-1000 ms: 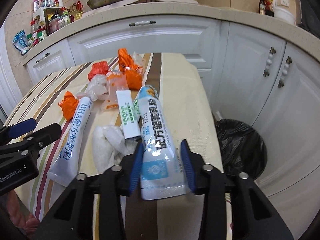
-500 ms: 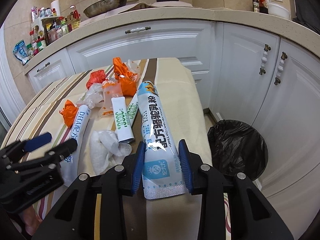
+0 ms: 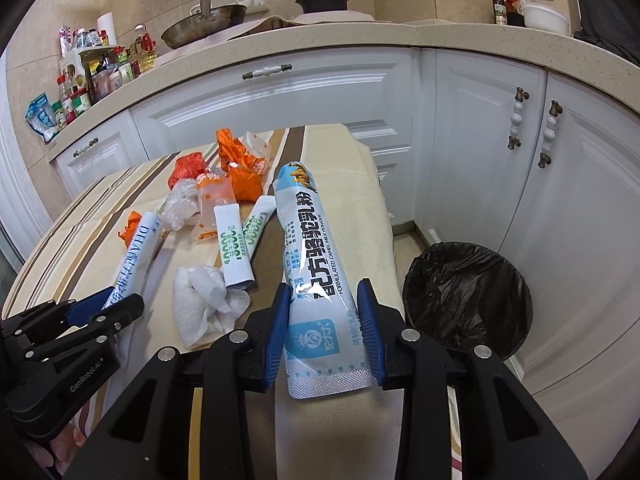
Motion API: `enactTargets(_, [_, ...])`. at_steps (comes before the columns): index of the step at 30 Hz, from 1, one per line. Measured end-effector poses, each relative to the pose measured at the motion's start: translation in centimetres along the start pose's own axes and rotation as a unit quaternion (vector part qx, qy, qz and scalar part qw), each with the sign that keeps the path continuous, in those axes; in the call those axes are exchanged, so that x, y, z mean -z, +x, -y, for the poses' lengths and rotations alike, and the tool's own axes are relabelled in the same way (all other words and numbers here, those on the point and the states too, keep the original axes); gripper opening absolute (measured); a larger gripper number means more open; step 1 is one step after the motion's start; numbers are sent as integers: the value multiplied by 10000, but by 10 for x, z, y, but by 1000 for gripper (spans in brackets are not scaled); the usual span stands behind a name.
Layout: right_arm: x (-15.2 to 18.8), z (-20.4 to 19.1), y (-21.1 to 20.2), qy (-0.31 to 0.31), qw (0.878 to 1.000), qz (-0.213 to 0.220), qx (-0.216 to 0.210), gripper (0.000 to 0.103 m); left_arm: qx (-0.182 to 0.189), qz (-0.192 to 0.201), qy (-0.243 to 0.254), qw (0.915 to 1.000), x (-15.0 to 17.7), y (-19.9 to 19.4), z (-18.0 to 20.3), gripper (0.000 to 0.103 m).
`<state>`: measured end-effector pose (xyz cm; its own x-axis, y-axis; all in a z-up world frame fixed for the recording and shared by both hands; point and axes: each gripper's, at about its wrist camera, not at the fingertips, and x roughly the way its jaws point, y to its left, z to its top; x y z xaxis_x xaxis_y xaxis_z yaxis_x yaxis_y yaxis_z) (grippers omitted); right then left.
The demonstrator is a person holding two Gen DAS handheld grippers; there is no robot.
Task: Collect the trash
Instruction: 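Grasp the white DHA milk-powder tube with the left tool while the right tool lifts its tube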
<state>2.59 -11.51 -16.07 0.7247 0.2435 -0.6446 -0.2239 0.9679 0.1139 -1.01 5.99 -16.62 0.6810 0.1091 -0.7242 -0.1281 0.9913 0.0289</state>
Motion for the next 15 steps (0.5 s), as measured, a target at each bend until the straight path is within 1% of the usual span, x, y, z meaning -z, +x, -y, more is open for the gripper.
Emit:
enactTargets(4, [-3,7,-6,55,9999,94,73,35,41,123,95,9999,-6,-10,4,28])
enactTargets(8, [-8,20,-10,159,9994,180,229,35,203,199,167,9995,-18,-14,14,28])
enactTargets(15, [-16,65,-14,458,9961,305,696,35,637,342,428,9965,-50,-9,58,28])
